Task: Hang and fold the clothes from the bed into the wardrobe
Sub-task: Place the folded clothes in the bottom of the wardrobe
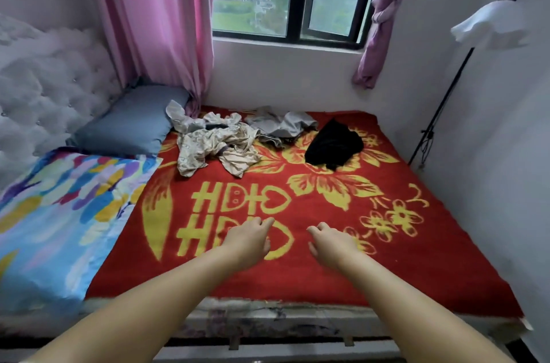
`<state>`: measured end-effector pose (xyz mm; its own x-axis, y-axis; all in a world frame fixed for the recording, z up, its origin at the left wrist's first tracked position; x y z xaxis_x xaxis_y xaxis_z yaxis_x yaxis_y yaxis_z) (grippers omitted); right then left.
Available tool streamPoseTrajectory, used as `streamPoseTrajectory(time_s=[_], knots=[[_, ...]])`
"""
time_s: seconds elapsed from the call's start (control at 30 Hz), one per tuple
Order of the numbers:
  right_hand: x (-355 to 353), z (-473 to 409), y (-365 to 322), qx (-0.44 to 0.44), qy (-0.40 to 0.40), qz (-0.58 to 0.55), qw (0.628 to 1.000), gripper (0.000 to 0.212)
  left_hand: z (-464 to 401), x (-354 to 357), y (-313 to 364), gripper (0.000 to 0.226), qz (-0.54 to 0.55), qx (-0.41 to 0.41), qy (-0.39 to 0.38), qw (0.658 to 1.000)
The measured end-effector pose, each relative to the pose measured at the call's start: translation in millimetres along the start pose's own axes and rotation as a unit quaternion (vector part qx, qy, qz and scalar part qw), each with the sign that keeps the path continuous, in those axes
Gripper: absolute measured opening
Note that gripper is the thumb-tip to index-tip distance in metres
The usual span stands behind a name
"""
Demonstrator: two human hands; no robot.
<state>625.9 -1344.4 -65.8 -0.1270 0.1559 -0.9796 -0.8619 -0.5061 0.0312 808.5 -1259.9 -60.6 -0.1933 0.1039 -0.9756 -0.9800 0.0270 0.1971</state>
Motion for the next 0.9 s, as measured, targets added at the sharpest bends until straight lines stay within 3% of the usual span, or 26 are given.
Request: streamPoseTrajectory(time_s=[0.2,0.43,0.67,0.9], knots=[[-21.7,-88.3,60.5,0.073,0.001,-0.037,0.997,0.037,-136.9,-23.8,-17.4,0.056,-0.004,0.018,-0.018,1.0],[-3.9,-178.4,138.7,0.103,-0.021,-0.053,0.993,0.037,-251.1,26.4,-1.5,0.057,0.027,0.027,-0.054,0.998],[31.4,-309.6,216.0,0.082,-0.06,-0.086,0.991,0.038,-382.8,66.6,6.2,0.053,0.072,-0.043,-0.075,0.994],[116.3,-442.8,260.8,0.098,-0.128,-0.143,0.976,0.039,-511.8,132.4,-3.2,0.05,0.108,-0.081,-0.104,0.985]])
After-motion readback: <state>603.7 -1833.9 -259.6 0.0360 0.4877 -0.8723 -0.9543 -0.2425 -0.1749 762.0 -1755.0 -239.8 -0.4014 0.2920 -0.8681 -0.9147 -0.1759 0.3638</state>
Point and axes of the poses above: each hand's wrist, its own z-axis away from the middle knuckle, its own x-axis out of the palm, y = z × x, the point moved 1 cm from there along -z, towards the middle knuckle, and after that the axes turned 7 degrees about x, right-handed, at the moved point
